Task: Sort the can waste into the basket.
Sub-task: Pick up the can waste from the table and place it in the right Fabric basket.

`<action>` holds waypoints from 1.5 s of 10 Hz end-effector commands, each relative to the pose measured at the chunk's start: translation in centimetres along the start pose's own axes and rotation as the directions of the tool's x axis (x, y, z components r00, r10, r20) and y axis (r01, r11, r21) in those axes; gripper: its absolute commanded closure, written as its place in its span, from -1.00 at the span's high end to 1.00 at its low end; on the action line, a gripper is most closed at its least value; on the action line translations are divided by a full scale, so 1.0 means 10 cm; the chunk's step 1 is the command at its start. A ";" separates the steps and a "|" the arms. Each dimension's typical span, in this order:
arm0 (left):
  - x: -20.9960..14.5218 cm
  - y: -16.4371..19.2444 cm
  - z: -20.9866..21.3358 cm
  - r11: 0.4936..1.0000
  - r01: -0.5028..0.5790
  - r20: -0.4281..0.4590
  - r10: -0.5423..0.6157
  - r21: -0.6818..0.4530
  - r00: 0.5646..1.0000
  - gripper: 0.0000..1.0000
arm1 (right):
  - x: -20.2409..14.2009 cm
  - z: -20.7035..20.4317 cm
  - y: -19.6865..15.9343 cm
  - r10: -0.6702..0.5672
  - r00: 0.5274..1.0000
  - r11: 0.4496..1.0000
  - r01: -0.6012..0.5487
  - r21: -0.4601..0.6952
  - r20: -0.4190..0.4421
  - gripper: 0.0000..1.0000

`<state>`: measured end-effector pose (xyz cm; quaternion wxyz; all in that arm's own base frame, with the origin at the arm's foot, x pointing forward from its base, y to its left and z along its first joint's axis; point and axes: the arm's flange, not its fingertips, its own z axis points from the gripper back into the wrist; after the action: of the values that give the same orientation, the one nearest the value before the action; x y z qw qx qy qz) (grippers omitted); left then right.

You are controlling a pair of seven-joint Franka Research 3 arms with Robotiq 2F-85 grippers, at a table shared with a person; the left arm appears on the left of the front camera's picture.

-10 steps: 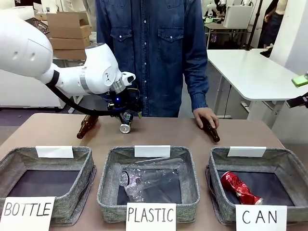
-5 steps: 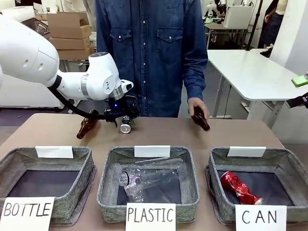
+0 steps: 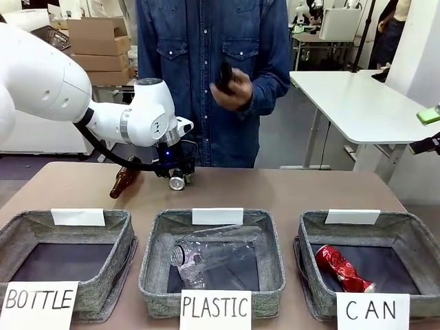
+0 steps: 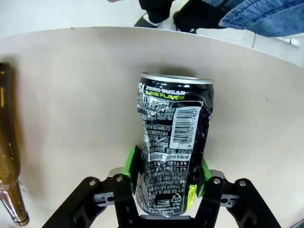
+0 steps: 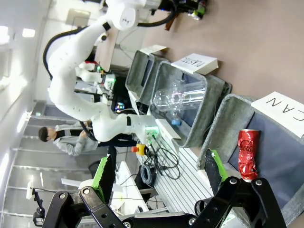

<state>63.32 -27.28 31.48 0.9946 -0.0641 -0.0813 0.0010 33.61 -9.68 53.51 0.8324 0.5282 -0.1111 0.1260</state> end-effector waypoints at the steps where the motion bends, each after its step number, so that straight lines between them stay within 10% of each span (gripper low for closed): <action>1: 0.04 -0.03 0.02 0.998 -0.031 0.026 0.030 0.046 0.999 -0.73 | -0.03 0.00 -0.02 0.028 1.000 1.000 -0.028 0.001 -0.004 1.00; 4: 0.03 0.32 0.24 0.999 0.037 -0.090 -0.034 0.027 0.995 -1.00 | -0.03 0.00 -0.02 0.028 1.000 1.000 -0.028 0.001 -0.004 1.00; 6: -0.08 1.09 0.86 0.983 0.043 -0.107 -0.063 -0.177 0.992 -1.00 | -0.03 0.00 -0.02 0.028 1.000 1.000 -0.028 0.001 -0.004 1.00; 10: -0.71 2.70 1.94 0.828 0.099 -0.001 -0.119 -0.552 0.993 -1.00 | -0.03 0.00 -0.02 0.028 1.000 1.000 -0.028 0.001 -0.004 1.00; 12: -1.12 3.43 2.23 0.647 0.114 0.033 -0.137 -0.754 0.990 -1.00 | -0.03 0.00 -0.02 0.028 1.000 1.000 -0.028 0.001 -0.004 1.00; 13: -1.20 3.64 2.28 0.608 -0.104 -0.074 0.073 -0.787 0.995 -1.00 | -0.03 0.00 -0.02 0.028 1.000 1.000 -0.028 0.001 -0.004 1.00; 14: -0.97 3.17 2.28 0.728 0.124 0.078 -0.097 -0.674 0.992 -1.00 | -0.03 0.00 -0.02 0.028 1.000 1.000 -0.028 0.001 -0.004 1.00; 15: -0.97 3.17 2.28 0.728 0.124 0.078 -0.097 -0.674 0.992 -1.00 | -0.03 0.00 -0.02 0.028 1.000 1.000 -0.028 0.001 -0.004 1.00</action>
<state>48.42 9.95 47.99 0.8844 -0.4529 -0.0877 -0.0710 33.58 -9.69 53.47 0.8323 0.5283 -0.1108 0.1258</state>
